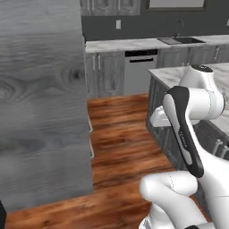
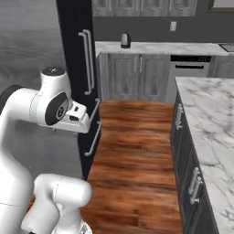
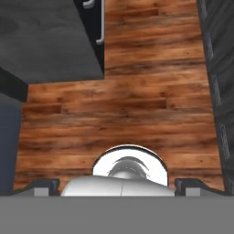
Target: Navigate to the microwave.
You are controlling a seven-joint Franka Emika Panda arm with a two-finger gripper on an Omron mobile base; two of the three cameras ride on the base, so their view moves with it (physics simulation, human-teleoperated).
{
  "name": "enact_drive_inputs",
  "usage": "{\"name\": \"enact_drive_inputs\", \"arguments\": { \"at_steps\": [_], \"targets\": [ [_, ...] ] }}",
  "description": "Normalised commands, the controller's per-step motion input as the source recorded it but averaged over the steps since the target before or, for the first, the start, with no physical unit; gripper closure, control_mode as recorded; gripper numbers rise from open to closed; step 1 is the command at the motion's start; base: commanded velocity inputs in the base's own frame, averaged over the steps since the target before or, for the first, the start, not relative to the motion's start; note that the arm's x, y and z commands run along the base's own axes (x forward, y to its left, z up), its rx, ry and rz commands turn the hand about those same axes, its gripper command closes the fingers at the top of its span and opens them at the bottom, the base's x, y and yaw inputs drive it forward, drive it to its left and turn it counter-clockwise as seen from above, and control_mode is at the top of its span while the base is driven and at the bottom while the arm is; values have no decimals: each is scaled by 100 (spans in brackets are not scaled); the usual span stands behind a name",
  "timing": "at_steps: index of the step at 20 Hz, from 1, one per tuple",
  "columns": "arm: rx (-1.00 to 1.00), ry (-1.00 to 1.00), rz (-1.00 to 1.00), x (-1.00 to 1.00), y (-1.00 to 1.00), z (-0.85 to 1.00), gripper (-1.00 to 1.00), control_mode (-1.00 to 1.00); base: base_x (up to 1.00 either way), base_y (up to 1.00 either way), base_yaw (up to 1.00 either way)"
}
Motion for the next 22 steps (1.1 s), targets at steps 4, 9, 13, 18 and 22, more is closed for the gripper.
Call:
{"name": "enact_drive_inputs", "arguments": {
  "at_steps": [4, 9, 13, 18, 22],
  "targets": [
    [0, 0, 0, 0, 0, 0, -100, 100, 100, 0, 0],
    [0, 0, 0, 0, 0, 0, -100, 100, 100, -9, 0],
    [0, 0, 0, 0, 0, 0, -100, 100, 100, -17, 0],
    [0, 0, 0, 0, 0, 0, -100, 100, 100, -50, 3],
    [0, 0, 0, 0, 0, 0, -100, 100, 100, -44, 3]
  ]
}}
